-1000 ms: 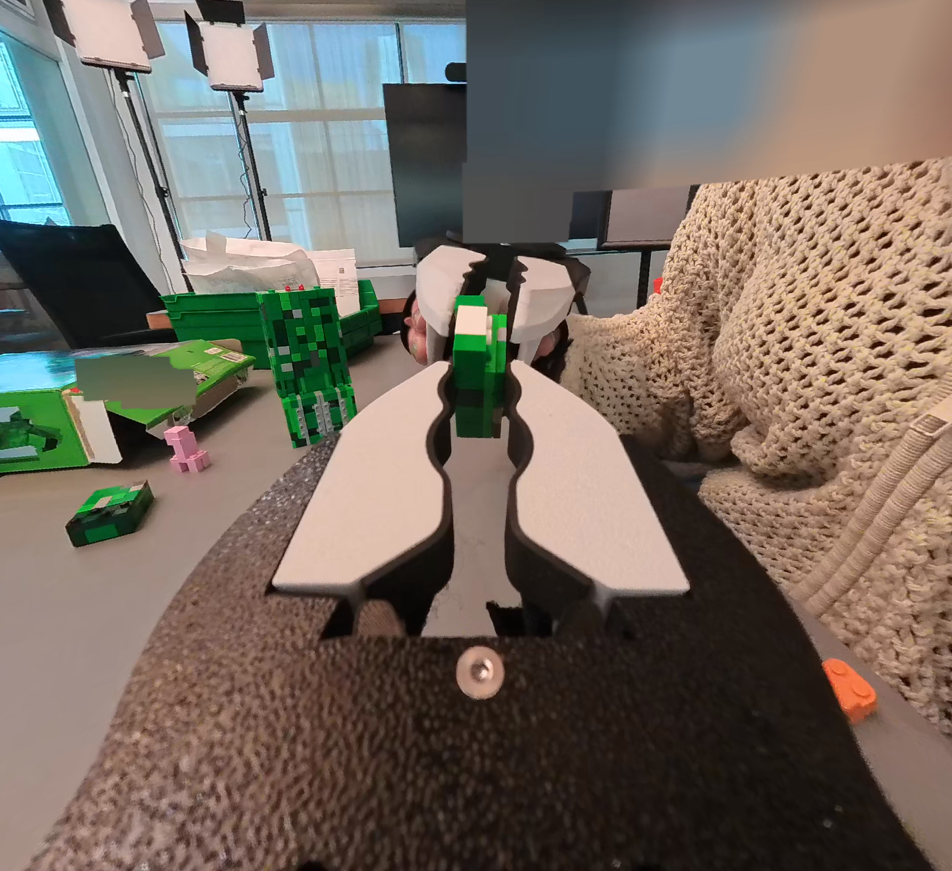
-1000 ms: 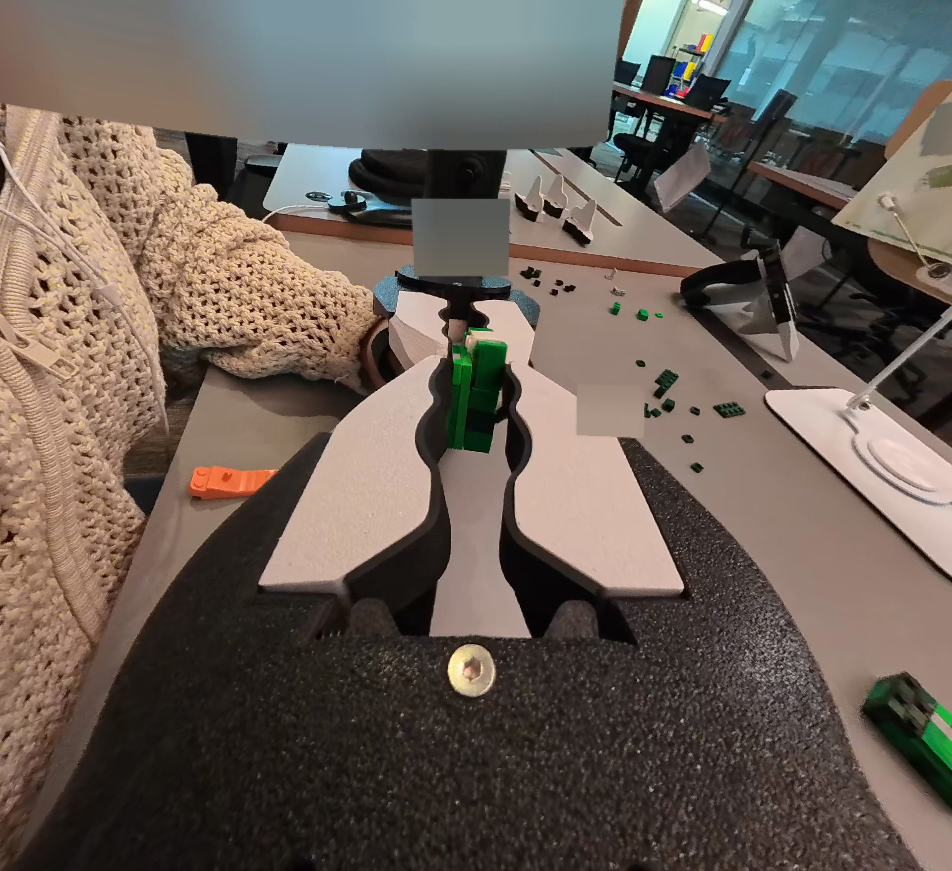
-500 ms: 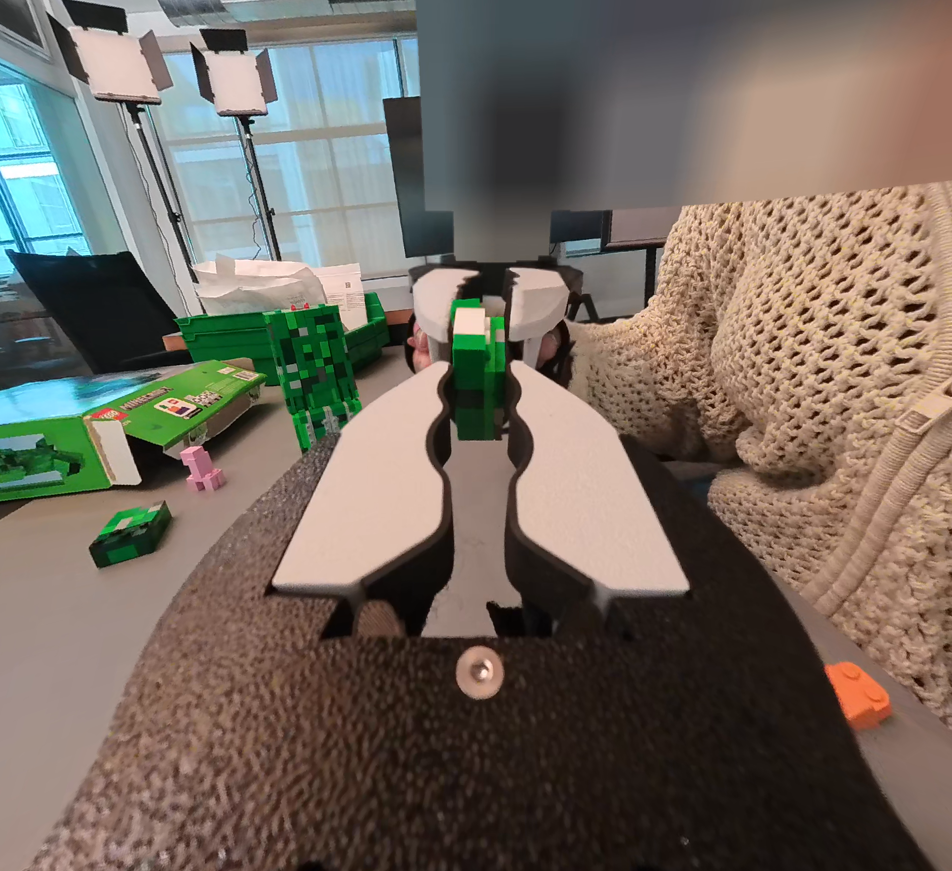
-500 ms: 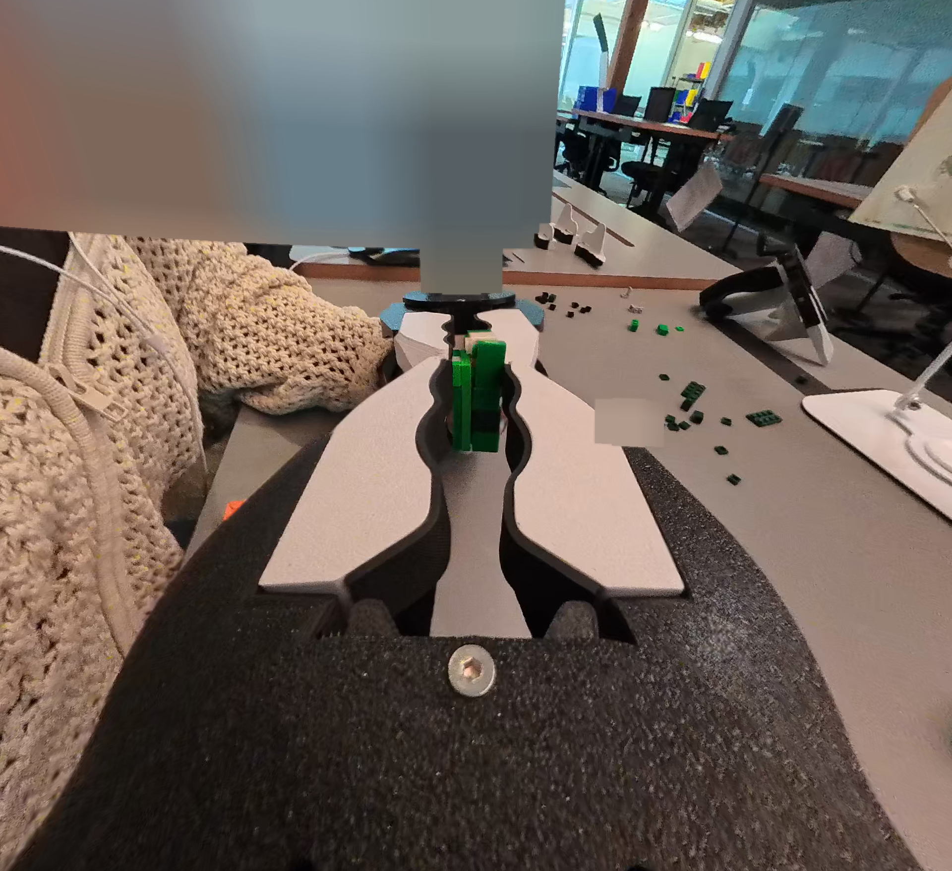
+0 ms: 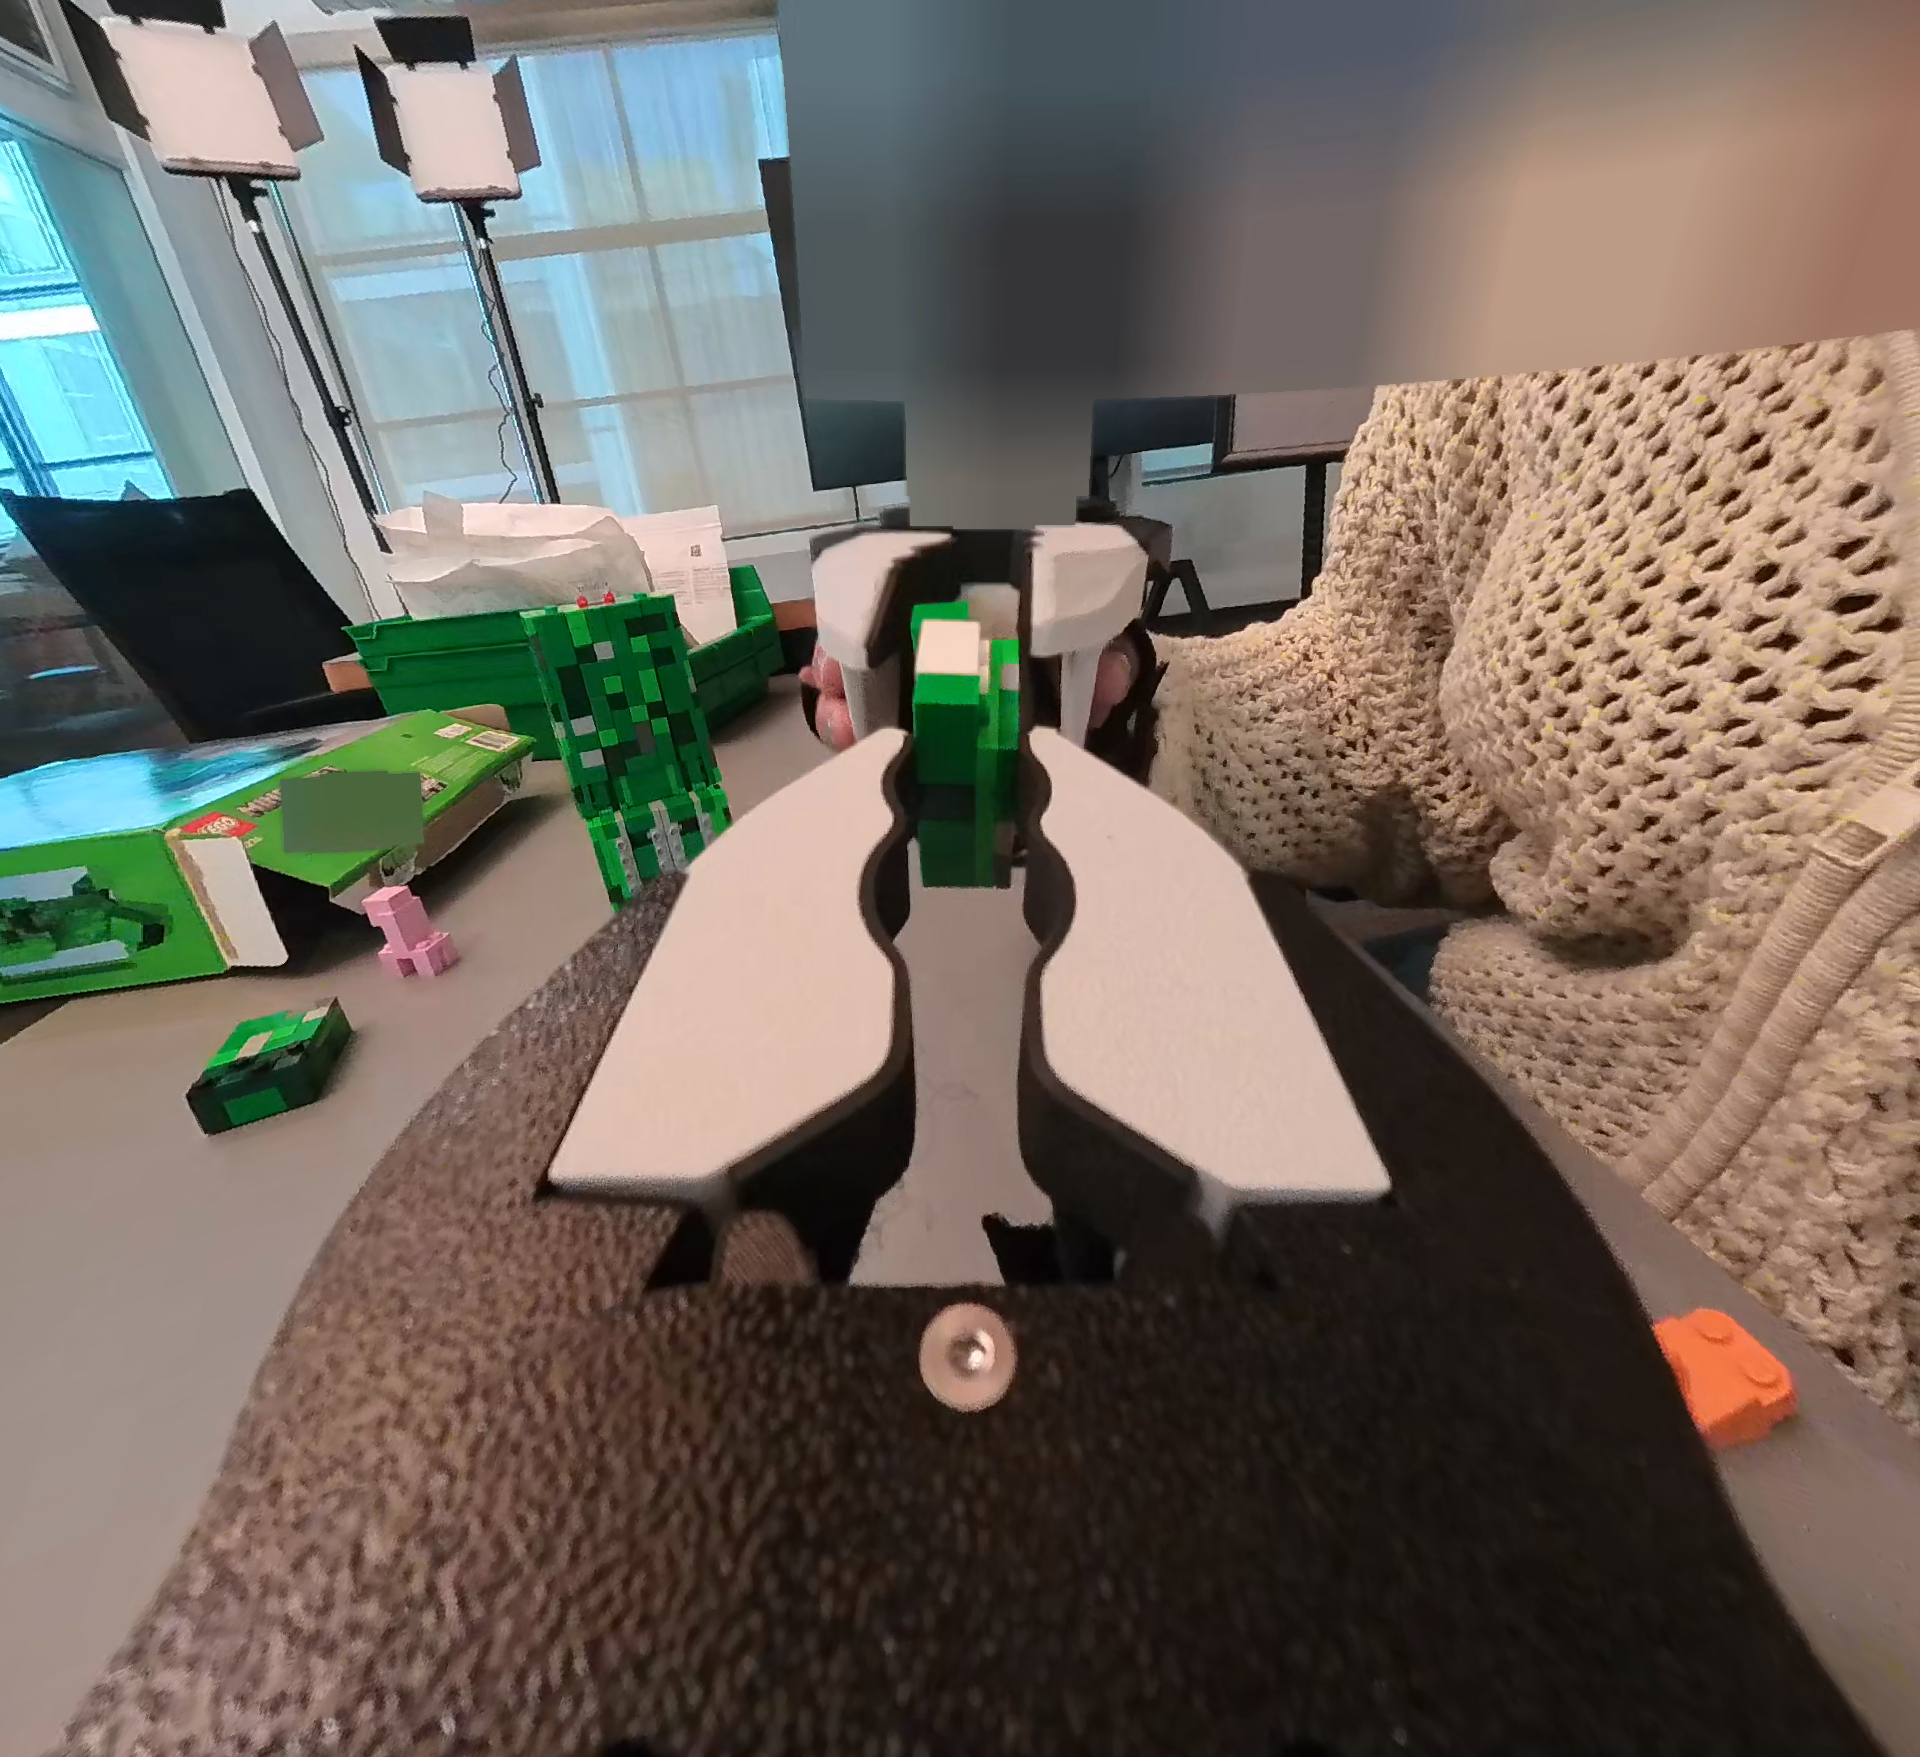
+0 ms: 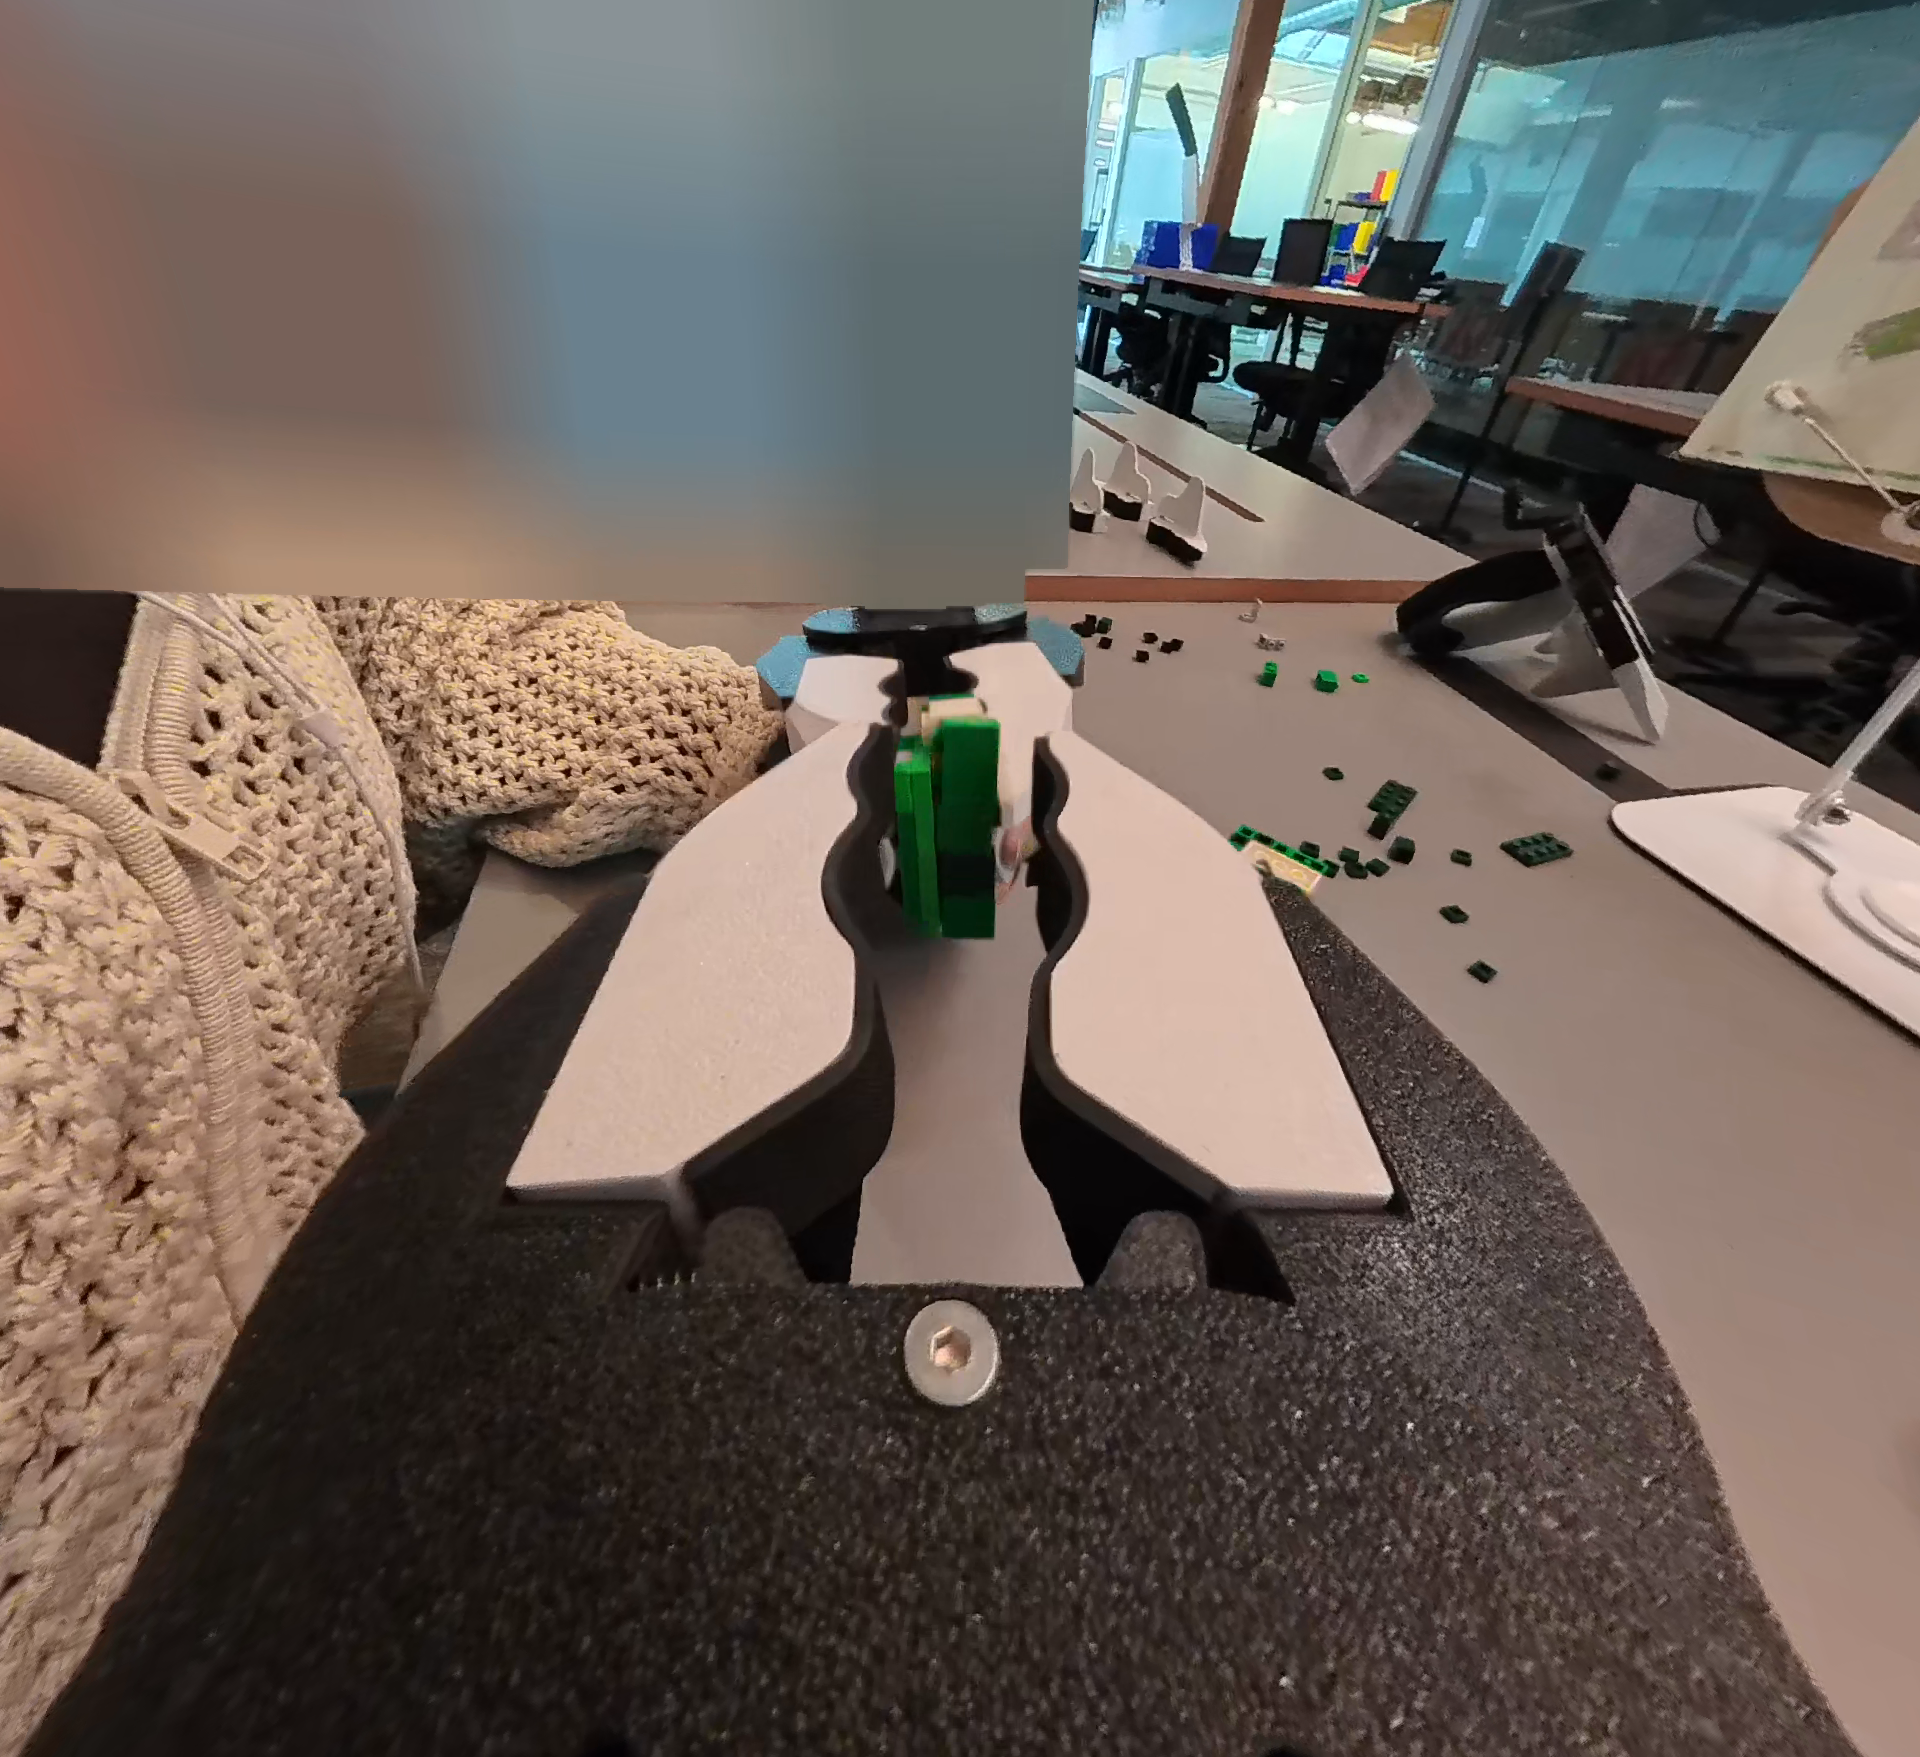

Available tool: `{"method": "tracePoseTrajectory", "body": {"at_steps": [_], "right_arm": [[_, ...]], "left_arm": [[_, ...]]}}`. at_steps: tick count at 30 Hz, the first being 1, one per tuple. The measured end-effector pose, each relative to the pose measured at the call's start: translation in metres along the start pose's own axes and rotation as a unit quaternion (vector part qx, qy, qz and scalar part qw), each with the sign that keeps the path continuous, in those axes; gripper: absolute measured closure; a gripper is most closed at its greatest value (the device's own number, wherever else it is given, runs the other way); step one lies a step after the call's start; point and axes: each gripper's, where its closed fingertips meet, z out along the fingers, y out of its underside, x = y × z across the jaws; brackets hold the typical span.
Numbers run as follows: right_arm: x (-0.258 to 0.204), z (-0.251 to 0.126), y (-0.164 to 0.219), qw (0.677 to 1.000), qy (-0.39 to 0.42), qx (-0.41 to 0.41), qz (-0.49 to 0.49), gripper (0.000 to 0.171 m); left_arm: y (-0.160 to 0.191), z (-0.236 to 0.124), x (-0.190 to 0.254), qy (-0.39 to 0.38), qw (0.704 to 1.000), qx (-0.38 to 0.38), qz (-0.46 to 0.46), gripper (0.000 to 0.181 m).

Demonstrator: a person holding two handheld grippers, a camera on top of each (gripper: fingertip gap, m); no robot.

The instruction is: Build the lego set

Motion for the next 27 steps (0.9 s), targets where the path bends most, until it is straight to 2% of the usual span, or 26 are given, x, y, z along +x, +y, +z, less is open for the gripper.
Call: {"method": "tracePoseTrajectory", "body": {"at_steps": [7, 10, 13, 15, 18, 21, 27], "right_arm": [[-0.002, -0.002, 0.004, 0.999, -0.006, -0.035, -0.032, 0.144], [-0.001, -0.004, 0.004, 0.997, -0.002, -0.054, -0.053, 0.134], [0.004, -0.007, 0.008, 0.990, 0.023, -0.111, -0.087, 0.123], [0.006, -0.006, 0.017, 0.976, 0.045, -0.170, -0.132, 0.122], [0.004, -0.001, 0.033, 0.952, 0.054, -0.246, -0.176, 0.125], [0.007, 0.002, 0.045, 0.932, 0.067, -0.287, -0.212, 0.134], [0.008, 0.003, 0.049, 0.932, 0.062, -0.298, -0.197, 0.141]], "left_arm": [[0.003, 0.002, 0.004, 0.007, 1.000, -0.013, 0.009, 0.165], [0.002, 0.003, 0.005, 0.009, 1.000, -0.008, 0.009, 0.165], [0.000, 0.001, 0.001, 0.001, 1.000, -0.003, 0.005, 0.165], [0.001, 0.000, -0.001, -0.002, 1.000, -0.007, 0.003, 0.165], [0.009, 0.003, -0.002, -0.006, 1.000, -0.028, -0.004, 0.165], [0.015, 0.005, -0.001, -0.004, 0.999, -0.046, -0.001, 0.165], [0.015, 0.004, -0.002, -0.006, 0.999, -0.049, 0.003, 0.165]]}}
